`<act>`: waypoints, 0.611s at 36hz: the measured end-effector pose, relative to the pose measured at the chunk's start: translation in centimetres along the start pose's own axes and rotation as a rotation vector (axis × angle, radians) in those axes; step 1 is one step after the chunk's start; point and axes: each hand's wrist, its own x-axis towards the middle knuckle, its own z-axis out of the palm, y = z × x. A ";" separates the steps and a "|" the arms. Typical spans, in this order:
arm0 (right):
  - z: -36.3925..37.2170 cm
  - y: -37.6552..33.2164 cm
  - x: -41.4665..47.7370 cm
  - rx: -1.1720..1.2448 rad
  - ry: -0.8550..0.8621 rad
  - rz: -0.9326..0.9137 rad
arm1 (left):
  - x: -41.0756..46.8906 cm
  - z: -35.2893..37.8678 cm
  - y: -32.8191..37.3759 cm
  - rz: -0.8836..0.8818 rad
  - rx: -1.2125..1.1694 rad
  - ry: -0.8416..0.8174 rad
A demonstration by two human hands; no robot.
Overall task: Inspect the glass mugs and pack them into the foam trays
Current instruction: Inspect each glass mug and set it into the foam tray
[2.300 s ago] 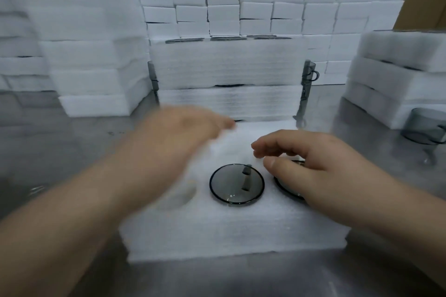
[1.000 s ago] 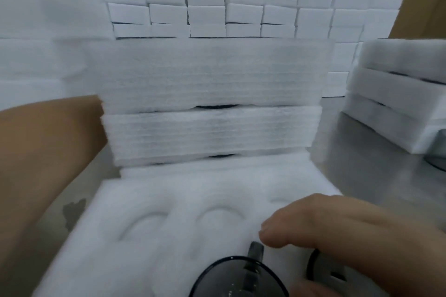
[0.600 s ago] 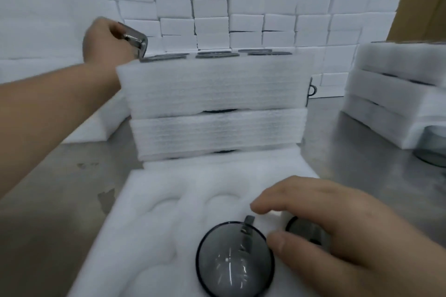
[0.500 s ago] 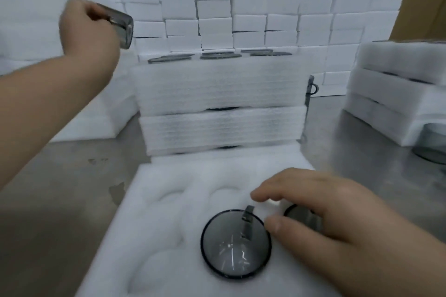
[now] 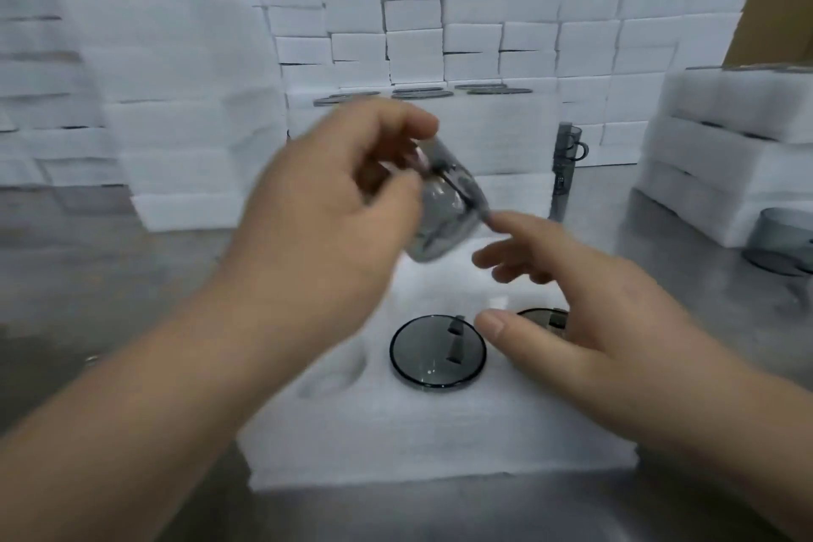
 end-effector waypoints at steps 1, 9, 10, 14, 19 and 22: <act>0.0 -0.1 -0.1 0.008 0.014 0.001 | -0.7 0.6 0.4 0.004 0.011 -0.054; 0.3 -0.3 0.1 0.000 0.135 0.042 | -2.4 0.9 0.1 0.003 0.076 -0.100; 0.4 -0.2 0.1 -0.025 0.111 0.038 | -2.7 1.0 0.1 0.006 0.095 -0.112; 0.4 0.3 0.1 -0.047 0.160 0.016 | -3.4 1.1 0.3 0.039 0.141 -0.130; 0.2 0.3 0.2 0.018 0.158 -0.009 | -3.4 0.8 0.3 0.046 0.093 -0.197; 0.1 0.4 0.3 0.119 0.120 0.002 | -3.1 0.0 -0.1 0.031 0.070 -0.290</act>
